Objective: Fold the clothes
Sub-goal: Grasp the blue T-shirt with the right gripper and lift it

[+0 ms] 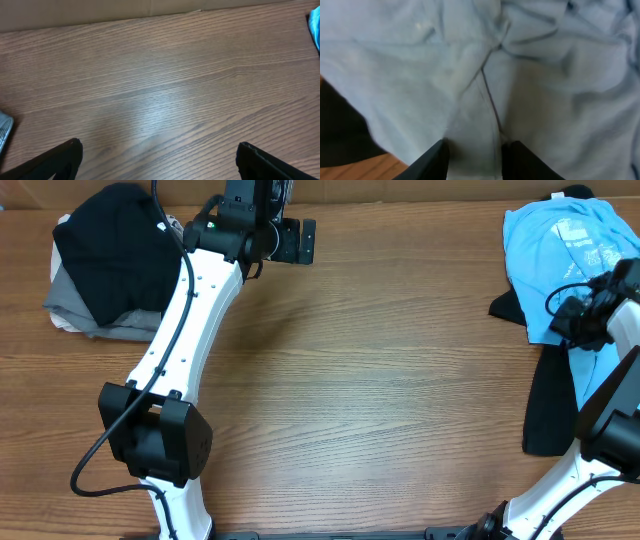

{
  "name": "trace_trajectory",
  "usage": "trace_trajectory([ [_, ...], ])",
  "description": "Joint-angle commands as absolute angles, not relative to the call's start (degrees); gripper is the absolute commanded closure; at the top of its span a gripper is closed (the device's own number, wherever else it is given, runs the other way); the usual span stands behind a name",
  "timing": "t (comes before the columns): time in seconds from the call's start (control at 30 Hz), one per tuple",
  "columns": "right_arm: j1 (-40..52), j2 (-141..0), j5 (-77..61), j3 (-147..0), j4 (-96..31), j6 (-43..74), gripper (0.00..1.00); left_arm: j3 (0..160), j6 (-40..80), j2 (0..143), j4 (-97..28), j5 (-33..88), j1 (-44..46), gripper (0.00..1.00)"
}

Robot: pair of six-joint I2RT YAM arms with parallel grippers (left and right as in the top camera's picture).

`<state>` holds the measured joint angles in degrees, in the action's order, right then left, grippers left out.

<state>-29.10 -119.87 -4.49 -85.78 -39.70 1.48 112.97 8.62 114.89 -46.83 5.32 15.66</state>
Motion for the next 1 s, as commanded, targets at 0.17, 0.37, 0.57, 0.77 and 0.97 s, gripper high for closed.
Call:
trace_trajectory([
  [0.17,-28.93,-119.72,-6.35,-80.95,-34.28,1.26,0.62,112.92,9.26,116.2,-45.41,5.98,15.68,0.0],
  [0.37,-28.95,-119.2,-7.84,-83.5,-34.63,1.23,0.96,112.92,9.26,116.2,-45.15,6.33,15.68,0.0],
  [0.57,-28.93,-116.07,-11.11,-87.55,-37.95,1.26,0.96,112.99,9.21,116.18,-44.91,7.42,15.66,0.0],
  [0.77,-28.86,-110.74,-15.7,-90.5,-43.44,1.26,0.96,113.71,9.17,116.14,-43.22,9.67,15.62,0.0],
  [0.97,-27.94,-105.43,-17.12,-94.3,-50.06,0.8,0.96,118.45,8.75,116.11,-44.97,10.37,14.55,0.0],
])
